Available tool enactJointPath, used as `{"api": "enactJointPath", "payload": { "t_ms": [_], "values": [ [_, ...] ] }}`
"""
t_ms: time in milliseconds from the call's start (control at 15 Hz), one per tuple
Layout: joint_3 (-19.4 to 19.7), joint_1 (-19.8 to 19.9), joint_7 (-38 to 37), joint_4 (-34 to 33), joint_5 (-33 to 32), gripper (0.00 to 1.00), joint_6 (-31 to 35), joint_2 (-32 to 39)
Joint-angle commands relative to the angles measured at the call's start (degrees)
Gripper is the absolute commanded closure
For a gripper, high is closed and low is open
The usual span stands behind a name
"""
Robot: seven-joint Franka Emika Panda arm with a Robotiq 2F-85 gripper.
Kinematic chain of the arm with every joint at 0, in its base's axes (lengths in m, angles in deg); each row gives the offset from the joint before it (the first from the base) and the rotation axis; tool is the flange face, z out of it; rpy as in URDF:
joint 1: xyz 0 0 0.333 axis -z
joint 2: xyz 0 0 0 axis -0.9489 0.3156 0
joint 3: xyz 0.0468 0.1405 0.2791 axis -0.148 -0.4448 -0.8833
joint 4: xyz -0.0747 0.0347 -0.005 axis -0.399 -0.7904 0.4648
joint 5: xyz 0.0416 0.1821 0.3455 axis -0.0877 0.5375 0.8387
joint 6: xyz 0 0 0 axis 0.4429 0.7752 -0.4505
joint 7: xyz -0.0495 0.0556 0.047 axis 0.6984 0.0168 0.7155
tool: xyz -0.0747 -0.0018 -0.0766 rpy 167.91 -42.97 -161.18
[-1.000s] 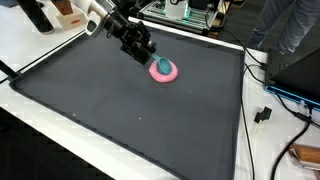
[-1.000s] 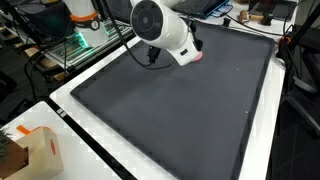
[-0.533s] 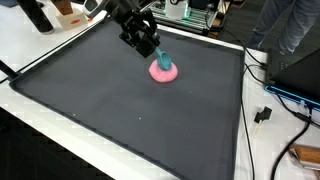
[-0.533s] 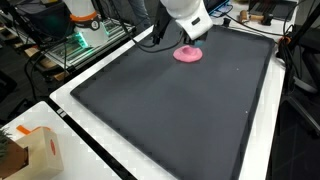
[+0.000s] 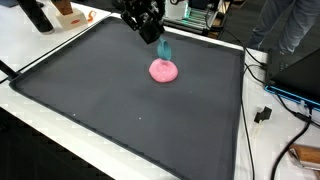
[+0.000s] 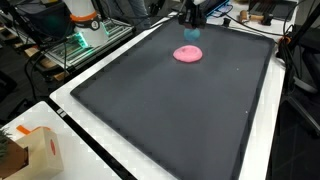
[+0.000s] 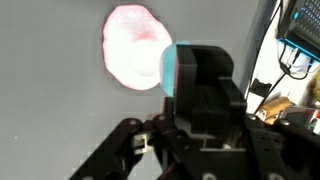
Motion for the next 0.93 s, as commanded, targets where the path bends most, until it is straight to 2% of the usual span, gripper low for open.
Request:
{"api": "enactJointPath", "payload": {
  "t_ms": [0, 333, 867],
  "values": [
    [-1.2, -0.9, -7.6, 3.3, -6.5, 0.75, 3.5, -4.5],
    [-2.3, -1.8, -17.0, 4.1, -14.7, 0.75, 5.2, -6.3],
    [-3.1, -3.3, -27.0, 5.3, -25.8, 0.75, 7.5, -8.4]
  ]
}}
